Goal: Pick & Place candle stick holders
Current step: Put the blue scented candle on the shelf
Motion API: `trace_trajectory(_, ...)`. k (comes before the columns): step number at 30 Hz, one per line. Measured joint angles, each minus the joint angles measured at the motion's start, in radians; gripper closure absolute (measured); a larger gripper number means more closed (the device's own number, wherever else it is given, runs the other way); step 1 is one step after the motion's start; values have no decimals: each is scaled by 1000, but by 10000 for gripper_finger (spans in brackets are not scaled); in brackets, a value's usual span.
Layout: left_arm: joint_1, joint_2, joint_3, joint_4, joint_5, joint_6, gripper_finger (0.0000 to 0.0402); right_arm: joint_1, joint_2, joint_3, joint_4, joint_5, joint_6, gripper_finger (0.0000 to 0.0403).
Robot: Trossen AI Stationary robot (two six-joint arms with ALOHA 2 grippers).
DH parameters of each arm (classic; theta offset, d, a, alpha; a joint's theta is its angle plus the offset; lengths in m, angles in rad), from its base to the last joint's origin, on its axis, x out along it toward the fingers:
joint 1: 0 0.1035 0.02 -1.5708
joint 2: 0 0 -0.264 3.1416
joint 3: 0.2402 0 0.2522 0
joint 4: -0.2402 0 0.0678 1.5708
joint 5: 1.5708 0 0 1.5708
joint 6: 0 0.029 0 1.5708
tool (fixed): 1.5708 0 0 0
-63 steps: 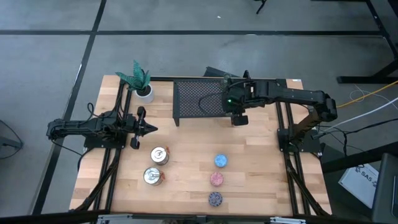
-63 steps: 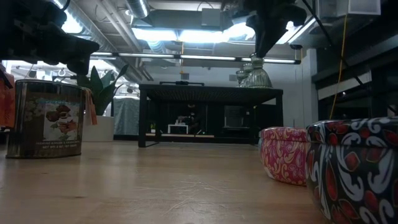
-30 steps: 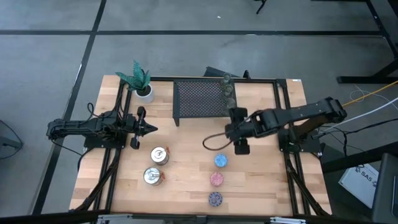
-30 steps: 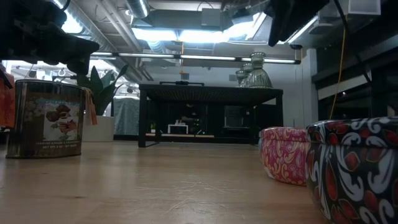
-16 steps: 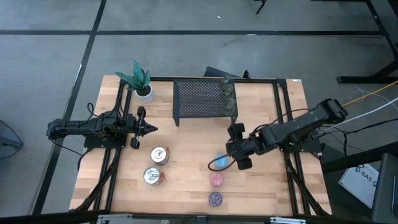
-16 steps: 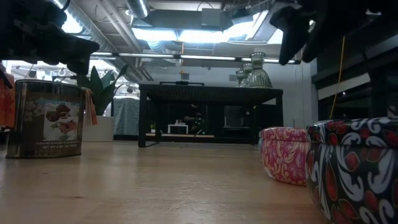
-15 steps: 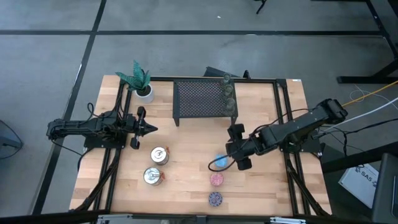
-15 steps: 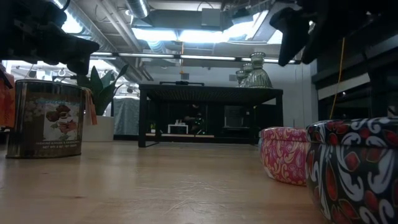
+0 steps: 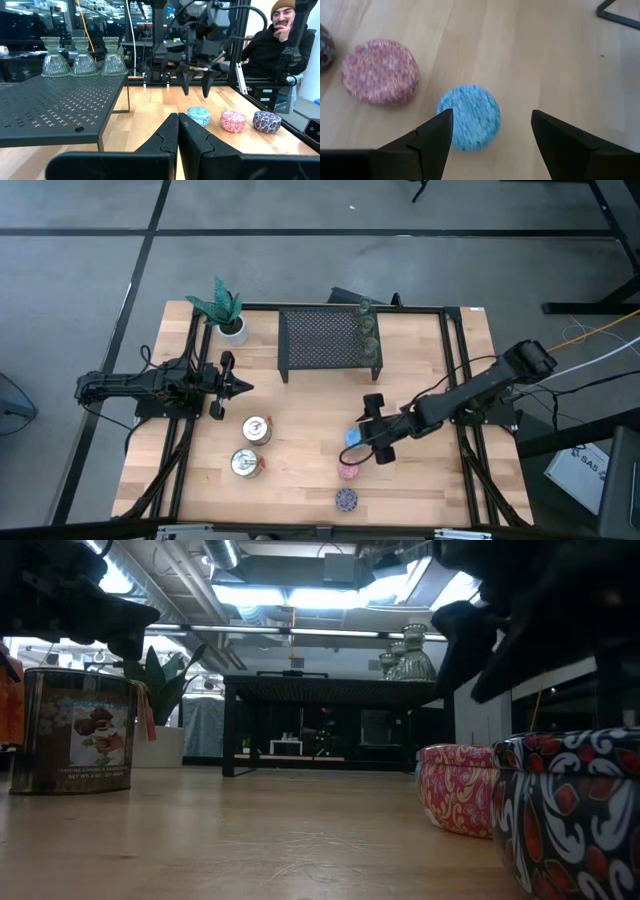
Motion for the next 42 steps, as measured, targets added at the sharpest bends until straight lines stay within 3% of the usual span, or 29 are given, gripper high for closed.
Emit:
trace_trajectory(7,0,0,0,0,0,0,400,0,59,-43,146,0,-4,133)
trace_trajectory(19,0,0,0,0,0,0,400,6,93,-43,166,-15,86,128)
trace_trajectory(33,0,0,0,0,0,0,400,6,142,-42,158,-19,192,11)
trace_trajectory(42,0,0,0,0,0,0,400,6,185,-42,163,-30,194,4)
